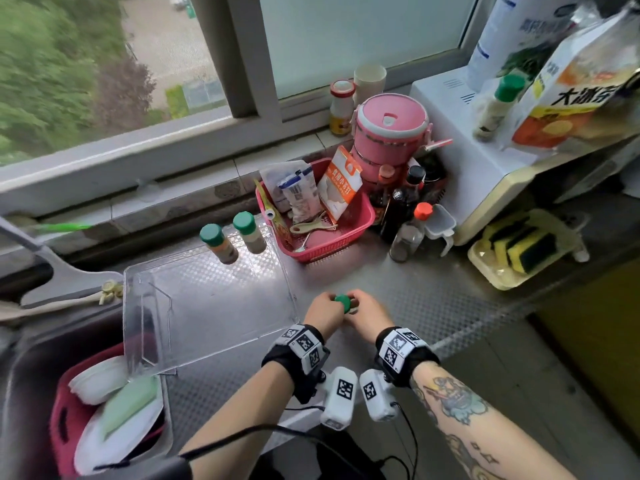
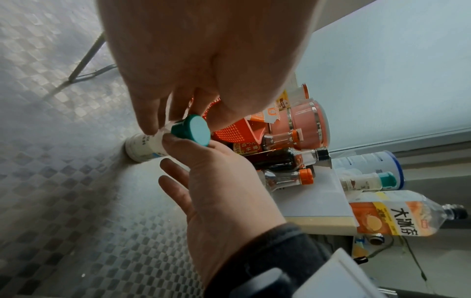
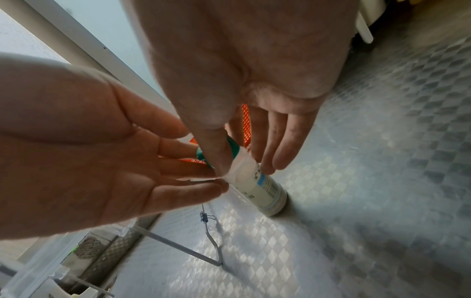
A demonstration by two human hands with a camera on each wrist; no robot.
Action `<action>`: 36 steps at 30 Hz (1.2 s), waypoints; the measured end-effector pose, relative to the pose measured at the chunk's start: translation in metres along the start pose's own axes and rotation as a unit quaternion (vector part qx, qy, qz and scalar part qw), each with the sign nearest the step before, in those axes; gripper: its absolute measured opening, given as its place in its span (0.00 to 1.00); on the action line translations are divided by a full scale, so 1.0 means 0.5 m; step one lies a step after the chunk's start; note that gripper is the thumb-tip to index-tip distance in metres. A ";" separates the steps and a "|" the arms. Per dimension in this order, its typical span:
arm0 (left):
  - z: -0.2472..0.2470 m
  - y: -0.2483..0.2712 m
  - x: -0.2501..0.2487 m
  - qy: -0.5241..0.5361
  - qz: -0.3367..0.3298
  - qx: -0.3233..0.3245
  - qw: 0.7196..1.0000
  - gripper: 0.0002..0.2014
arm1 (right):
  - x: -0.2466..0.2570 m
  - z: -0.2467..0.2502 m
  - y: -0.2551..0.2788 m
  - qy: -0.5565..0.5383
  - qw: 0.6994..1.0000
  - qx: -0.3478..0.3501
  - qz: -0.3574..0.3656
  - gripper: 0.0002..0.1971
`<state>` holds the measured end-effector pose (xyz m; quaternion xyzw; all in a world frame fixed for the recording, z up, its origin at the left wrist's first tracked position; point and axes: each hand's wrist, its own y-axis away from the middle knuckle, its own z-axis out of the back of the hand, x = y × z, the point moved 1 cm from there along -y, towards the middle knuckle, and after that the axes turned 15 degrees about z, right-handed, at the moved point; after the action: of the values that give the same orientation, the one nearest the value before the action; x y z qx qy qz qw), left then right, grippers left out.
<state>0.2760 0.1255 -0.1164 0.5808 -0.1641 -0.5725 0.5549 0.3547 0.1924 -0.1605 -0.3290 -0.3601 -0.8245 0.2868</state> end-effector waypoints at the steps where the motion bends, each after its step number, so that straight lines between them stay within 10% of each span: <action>1: 0.002 0.003 -0.001 0.012 0.000 0.007 1.000 0.15 | 0.006 0.003 0.003 0.000 1.000 0.001 0.004 0.16; 17: 0.136 0.145 -0.069 0.091 -0.118 0.004 0.989 0.16 | 0.241 0.108 0.090 0.045 0.989 -0.085 0.110 0.14; 36: 0.535 0.145 0.050 0.256 -0.131 -0.107 0.952 0.14 | 0.550 -0.199 -0.003 0.010 0.969 -0.031 0.244 0.16</action>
<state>0.0891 -0.0412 0.0046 0.6613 0.1235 -0.4868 0.5572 0.1499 0.0505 -0.0077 -0.4074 -0.2403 -0.7437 0.4725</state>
